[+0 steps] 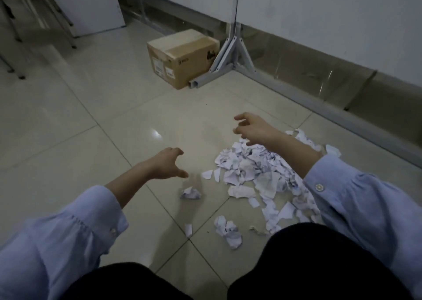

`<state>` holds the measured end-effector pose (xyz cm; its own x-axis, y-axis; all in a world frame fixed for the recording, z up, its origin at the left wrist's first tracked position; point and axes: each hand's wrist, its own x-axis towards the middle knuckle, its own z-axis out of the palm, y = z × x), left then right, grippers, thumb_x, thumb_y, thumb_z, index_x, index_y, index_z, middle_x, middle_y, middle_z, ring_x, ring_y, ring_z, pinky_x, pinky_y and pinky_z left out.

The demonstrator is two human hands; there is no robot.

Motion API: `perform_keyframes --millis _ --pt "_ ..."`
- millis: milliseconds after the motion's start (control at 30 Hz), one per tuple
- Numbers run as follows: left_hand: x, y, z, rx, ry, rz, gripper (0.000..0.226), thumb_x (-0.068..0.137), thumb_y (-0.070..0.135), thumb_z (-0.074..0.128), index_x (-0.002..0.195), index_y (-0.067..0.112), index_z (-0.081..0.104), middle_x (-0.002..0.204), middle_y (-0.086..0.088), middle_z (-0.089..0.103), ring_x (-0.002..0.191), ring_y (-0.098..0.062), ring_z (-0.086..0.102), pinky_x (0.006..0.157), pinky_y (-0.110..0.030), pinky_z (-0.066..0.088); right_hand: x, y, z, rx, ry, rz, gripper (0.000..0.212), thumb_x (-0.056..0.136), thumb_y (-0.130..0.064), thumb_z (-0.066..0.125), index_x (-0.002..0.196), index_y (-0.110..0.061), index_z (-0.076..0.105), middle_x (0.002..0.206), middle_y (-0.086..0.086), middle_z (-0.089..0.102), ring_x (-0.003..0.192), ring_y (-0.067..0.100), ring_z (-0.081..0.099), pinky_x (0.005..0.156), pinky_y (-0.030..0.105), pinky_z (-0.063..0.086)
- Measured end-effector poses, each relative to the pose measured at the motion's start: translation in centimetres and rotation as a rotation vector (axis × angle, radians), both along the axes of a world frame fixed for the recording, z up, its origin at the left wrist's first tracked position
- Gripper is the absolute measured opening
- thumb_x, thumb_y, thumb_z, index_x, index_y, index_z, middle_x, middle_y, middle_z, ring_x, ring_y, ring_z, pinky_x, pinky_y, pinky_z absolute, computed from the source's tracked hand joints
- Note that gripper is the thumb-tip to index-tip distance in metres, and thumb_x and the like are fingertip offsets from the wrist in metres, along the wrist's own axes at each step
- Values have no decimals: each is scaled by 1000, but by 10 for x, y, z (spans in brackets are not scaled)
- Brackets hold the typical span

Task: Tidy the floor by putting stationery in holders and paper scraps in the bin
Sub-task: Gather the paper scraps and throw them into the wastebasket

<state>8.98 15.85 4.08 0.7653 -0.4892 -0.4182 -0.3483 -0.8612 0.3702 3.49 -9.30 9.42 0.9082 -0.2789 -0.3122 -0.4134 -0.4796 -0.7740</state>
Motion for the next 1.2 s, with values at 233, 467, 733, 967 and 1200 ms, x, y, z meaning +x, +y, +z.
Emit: perform_keyframes --millis 233,467,733,967,1200 --pt "-62 15 -59 230 228 82 105 56 22 90 139 12 27 135 -12 26 110 -29 53 65 -30 60 -48 9 -43 -8 80 43 49 93 -23 56 139 -22 39 137 7 44 107 28 58 88 40 51" --pt "-98 3 -101 81 134 194 136 47 20 92 146 14 -1 136 -17 16 107 -33 53 83 -34 50 -141 18 -113 31 345 126 78 85 -25 69 148 -26 24 146 13 35 129 25 43 83 28 45" --pt "-119 -34 -110 19 257 293 170 33 28 97 140 22 -36 150 -24 3 131 -39 38 105 -43 37 -225 2 -145 -284 694 116 144 51 -36 92 149 -30 -14 153 21 -10 139 42 26 106 40 40" --pt "-121 -59 -111 6 278 237 168 35 29 97 142 17 -32 152 -25 0 137 -37 29 107 -39 35 -256 -9 -172 -294 522 39 128 55 -21 88 151 -28 3 126 10 18 100 30 53 74 30 51" --pt "-132 -100 -119 -97 234 148 145 54 37 90 148 11 -17 144 -22 15 119 -37 48 91 -32 43 -233 -15 -179 -217 267 -40 67 60 -19 79 119 -27 47 104 1 37 80 19 48 53 14 32"
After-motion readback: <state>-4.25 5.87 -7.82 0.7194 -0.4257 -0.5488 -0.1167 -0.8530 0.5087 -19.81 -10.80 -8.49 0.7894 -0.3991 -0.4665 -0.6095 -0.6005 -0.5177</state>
